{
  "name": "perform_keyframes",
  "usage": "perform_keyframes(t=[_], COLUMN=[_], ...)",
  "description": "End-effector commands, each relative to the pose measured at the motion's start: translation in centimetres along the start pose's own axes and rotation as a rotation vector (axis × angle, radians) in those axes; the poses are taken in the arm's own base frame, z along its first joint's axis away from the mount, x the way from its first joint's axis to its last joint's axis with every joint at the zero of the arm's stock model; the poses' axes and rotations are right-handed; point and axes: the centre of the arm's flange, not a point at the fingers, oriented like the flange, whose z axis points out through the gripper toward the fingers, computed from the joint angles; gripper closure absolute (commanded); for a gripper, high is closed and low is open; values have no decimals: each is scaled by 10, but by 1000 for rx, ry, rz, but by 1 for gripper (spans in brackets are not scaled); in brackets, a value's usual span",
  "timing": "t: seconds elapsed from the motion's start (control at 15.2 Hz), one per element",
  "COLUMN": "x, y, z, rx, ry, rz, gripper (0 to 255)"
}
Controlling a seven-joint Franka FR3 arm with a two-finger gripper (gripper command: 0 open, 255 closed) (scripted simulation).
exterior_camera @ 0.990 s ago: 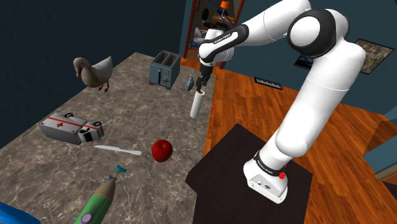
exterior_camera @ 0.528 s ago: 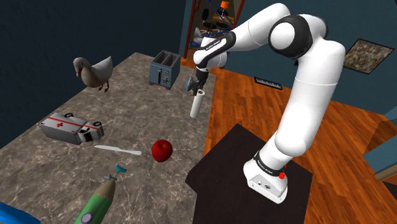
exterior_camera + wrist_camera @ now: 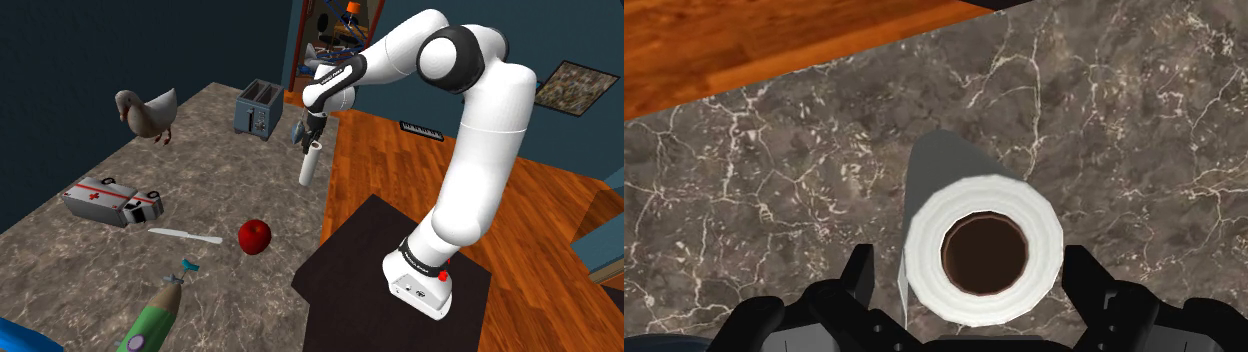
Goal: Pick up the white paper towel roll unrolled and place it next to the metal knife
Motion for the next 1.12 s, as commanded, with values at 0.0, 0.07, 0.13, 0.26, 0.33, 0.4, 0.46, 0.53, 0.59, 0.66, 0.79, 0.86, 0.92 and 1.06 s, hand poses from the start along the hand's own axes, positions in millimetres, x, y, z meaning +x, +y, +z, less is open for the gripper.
perform_keyframes(t=[0.0, 0.07, 0.13, 0.26, 0.33, 0.4, 0.46, 0.53, 0.59, 0.66, 0.79, 0.86, 0.92, 1.06], x=[0, 0, 0, 0, 0, 0, 0, 0, 0, 0, 0, 0, 0, -1], y=[0, 0, 0, 0, 0, 0, 0, 0, 0, 0, 0, 0, -1, -1], z=[0, 0, 0, 0, 0, 0, 0, 0, 0, 0, 0, -5, -10, -21], rx=[0, 0, 0, 0, 0, 0, 0, 0, 0, 0, 0, 0, 0, 0], ry=[0, 0, 0, 0, 0, 0, 0, 0, 0, 0, 0, 0, 0, 0], rz=[0, 0, 0, 0, 0, 0, 0, 0, 0, 0, 0, 0, 0, 0], gripper=[0, 0, 0, 255, 255, 255, 255, 255, 255, 255, 255, 255, 255, 255])
